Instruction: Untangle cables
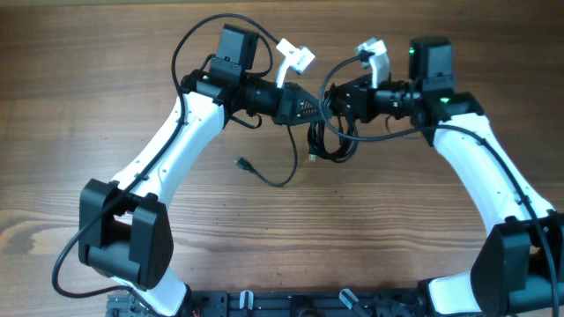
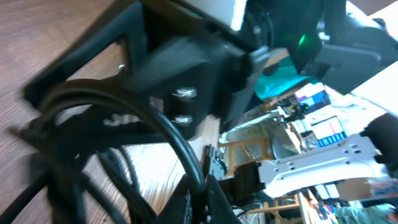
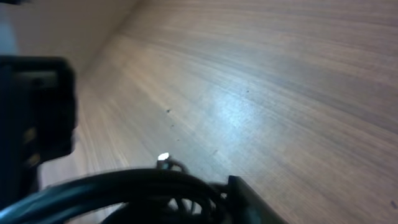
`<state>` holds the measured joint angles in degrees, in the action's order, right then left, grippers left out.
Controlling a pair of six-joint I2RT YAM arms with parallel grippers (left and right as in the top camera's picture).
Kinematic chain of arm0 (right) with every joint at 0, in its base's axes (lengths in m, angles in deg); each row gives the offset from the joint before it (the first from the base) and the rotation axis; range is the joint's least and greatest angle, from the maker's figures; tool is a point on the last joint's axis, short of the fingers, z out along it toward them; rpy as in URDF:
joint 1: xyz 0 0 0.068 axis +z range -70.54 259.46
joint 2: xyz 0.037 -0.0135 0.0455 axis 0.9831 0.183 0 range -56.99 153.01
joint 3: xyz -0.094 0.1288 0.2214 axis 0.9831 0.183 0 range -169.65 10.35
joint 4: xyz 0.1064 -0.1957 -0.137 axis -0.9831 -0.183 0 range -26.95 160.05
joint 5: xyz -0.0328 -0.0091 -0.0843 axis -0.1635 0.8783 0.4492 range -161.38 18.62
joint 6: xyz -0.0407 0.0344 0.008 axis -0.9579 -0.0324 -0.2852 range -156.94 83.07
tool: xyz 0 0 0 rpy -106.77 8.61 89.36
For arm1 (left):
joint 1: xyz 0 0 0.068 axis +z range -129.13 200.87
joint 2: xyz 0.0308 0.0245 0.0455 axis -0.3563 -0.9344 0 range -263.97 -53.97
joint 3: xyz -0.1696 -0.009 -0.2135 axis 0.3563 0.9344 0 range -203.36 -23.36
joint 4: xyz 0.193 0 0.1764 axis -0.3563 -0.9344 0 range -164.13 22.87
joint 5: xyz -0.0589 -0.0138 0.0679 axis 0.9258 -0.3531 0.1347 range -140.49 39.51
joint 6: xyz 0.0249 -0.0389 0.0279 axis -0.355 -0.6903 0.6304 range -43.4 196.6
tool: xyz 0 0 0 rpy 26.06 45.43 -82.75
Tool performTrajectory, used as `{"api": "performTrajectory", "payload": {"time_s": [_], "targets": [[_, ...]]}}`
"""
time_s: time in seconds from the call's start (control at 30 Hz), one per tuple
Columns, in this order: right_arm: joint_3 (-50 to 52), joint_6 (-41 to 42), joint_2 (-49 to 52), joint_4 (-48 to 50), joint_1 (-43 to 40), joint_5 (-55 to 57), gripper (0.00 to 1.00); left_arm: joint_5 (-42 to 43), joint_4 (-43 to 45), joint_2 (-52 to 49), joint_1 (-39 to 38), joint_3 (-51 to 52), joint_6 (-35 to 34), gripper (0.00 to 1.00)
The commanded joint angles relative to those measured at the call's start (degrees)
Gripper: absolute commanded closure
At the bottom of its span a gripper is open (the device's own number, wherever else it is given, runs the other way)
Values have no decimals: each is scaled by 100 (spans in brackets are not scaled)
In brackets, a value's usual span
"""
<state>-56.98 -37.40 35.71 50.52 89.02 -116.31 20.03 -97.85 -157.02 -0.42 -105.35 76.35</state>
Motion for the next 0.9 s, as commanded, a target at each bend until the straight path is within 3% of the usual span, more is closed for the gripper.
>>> {"api": "performTrajectory", "payload": {"time_s": [0.0,0.1,0.17,0.27,0.43,0.53,0.6,0.77,0.87], "targets": [[-59,1674,74,302,111,2009,94,704,20,223,4,-13,-24,96],[-61,2557,68,579,-98,2430,96,697,7,221,4,-13,-22,96],[-61,2809,-9,885,-404,1974,96,533,-39,221,4,-13,-24,96],[-61,2802,-310,1049,-874,973,96,-350,-404,221,4,-13,-31,96],[-61,2754,-940,636,-1167,-269,96,-2074,-726,221,4,-13,-671,96],[-61,2763,-1228,-361,-1167,516,96,-2378,-726,221,4,-13,-671,94],[-61,2761,-1270,-837,-1167,916,96,-2437,-726,221,4,-13,-669,88],[-59,2651,-1235,-1506,-1167,1753,96,-2472,-723,221,-4,-13,-728,96],[-59,2656,-1233,-1504,-1167,1961,89,-2459,-708,221,-35,-13,-798,96]]}}
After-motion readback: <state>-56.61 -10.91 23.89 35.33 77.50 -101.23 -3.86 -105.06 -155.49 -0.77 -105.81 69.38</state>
